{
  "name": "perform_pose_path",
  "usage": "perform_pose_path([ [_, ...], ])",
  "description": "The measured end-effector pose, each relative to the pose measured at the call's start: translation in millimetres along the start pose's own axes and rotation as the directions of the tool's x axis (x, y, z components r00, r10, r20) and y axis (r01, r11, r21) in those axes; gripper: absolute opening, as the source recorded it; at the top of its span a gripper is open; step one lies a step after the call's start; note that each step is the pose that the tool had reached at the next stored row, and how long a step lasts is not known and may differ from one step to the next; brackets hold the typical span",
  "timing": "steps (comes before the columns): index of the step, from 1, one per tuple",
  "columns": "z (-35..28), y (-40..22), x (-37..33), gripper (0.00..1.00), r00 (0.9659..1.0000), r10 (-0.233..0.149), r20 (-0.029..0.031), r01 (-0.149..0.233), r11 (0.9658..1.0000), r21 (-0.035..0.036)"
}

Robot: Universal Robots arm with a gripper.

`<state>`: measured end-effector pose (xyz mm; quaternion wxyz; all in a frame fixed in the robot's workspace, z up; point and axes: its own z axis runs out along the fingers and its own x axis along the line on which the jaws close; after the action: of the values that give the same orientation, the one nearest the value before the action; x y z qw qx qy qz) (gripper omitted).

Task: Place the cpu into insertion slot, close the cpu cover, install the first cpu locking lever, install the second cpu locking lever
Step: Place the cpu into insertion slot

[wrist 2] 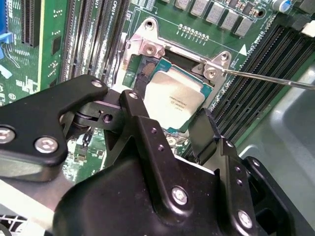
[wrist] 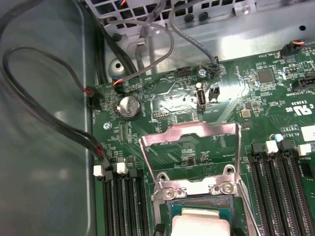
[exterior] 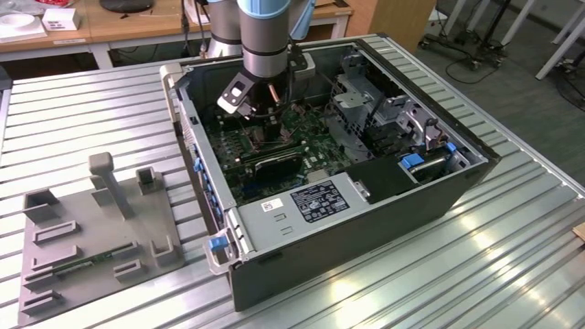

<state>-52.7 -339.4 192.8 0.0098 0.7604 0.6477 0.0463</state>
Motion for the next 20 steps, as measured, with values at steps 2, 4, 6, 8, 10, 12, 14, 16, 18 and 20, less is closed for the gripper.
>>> perform_pose_path([
  [2, 0.0, 0.0, -0.1, 0.62, 1.0, 0.0, 0.0006, 0.0, 1.0, 0.0002],
  [4, 0.0, 0.0, 0.0, 0.62, 1.0, 0.0, 0.0005, 0.0, 1.0, 0.0001],
  [6, 0.1, 0.0, 0.0, 0.62, 1.0, 0.0, 0.0005, 0.0, 1.0, 0.0001],
  [8, 0.2, 0.0, 0.0, 0.62, 1.0, 0.0, 0.0011, 0.0, 1.0, -0.0001],
  [10, 0.8, -0.1, -0.1, 0.62, 1.0, 0.0, 0.0048, 0.0, 1.0, -0.0004],
  [12, 1.1, -0.1, -0.1, 0.62, 1.0, 0.0, 0.0072, 0.0, 1.0, -0.0006],
  [14, 1.2, -0.1, -0.2, 0.62, 1.0, 0.0, 0.0076, 0.0, 1.0, -0.0008],
  [16, 1.3, -0.1, -0.1, 0.62, 1.0, 0.0, 0.0073, 0.0, 1.0, -0.0009],
  [18, 1.3, -0.1, -0.1, 0.62, 1.0, 0.0, 0.0072, 0.0, 1.0, -0.0009],
  [20, 1.3, -0.1, -0.1, 0.62, 1.0, 0.0, 0.0072, 0.0, 1.0, -0.001],
])
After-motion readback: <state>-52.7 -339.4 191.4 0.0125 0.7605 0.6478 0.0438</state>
